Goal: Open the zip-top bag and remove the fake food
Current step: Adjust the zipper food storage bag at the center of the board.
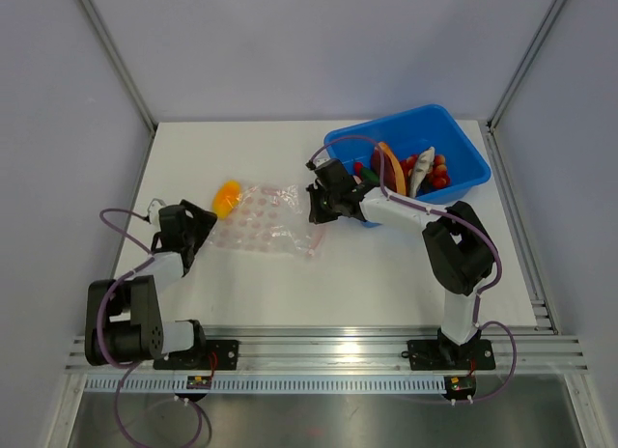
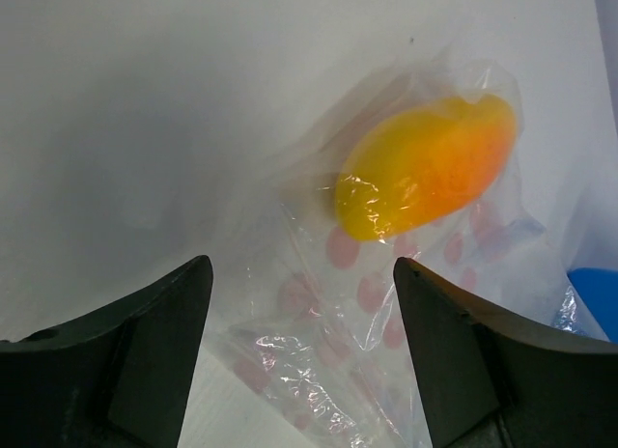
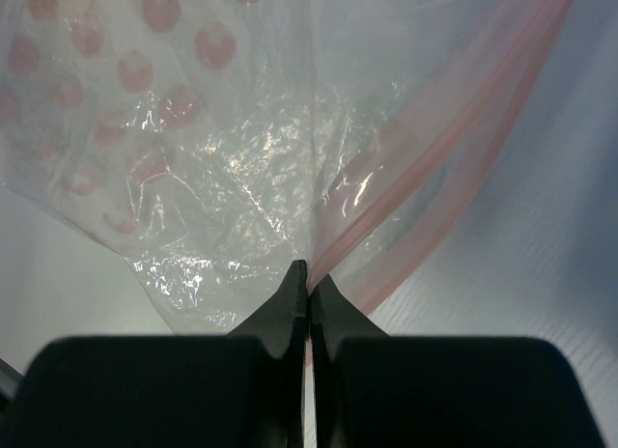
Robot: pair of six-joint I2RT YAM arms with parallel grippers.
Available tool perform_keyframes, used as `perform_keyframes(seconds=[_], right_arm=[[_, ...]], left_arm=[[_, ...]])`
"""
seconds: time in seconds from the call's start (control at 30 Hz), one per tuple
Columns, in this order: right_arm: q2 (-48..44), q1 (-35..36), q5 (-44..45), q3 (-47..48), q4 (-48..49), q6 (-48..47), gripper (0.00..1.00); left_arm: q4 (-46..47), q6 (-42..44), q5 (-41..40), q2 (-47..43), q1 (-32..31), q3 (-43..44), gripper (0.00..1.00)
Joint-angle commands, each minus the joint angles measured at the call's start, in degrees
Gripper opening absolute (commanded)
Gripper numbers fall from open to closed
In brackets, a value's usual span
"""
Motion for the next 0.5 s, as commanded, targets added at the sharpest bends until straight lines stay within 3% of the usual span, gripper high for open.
perform_keyframes(seconds=[0.0,0.1,0.2,0.23,0.27,0.3,0.47], right_arm=[[-0.84,0.31,-0.92,2.00,0.32,-0.77,0.02],[-0.84,0.22,-1.45,2.00,0.32,-0.60,0.02],[-0.84,0.22,-1.62,2.00,0.32,-0.60,0.02],[-0.67,0.22,-1.62,2.00,0.32,-0.60,0.03],[-0.58,0.31,-1.80,2.00,0.32,-0.60,0.03],[-0.40,0.31,-1.89,2.18,0.32,-0.60,0.02],[0.74,0.31,-2.24,2.97,-0.38,-0.60,0.03]], left_arm=[[3.99,1.25,2.28,2.50,-0.33,3.10,0.77],[3.82,1.08,3.85,4.52,-0.24,3.89,0.69],[3.47,0.81,3.95,5.49,-0.24,4.34,0.51],[3.20,0.81,3.95,5.58,-0.33,4.60,0.41],[2.50,0.81,3.87,6.02,-0.33,5.21,0.15],[2.15,0.99,4.65,6.11,-0.33,5.74,0.03],[1.88,0.29,3.69,4.53,-0.42,5.22,0.00]])
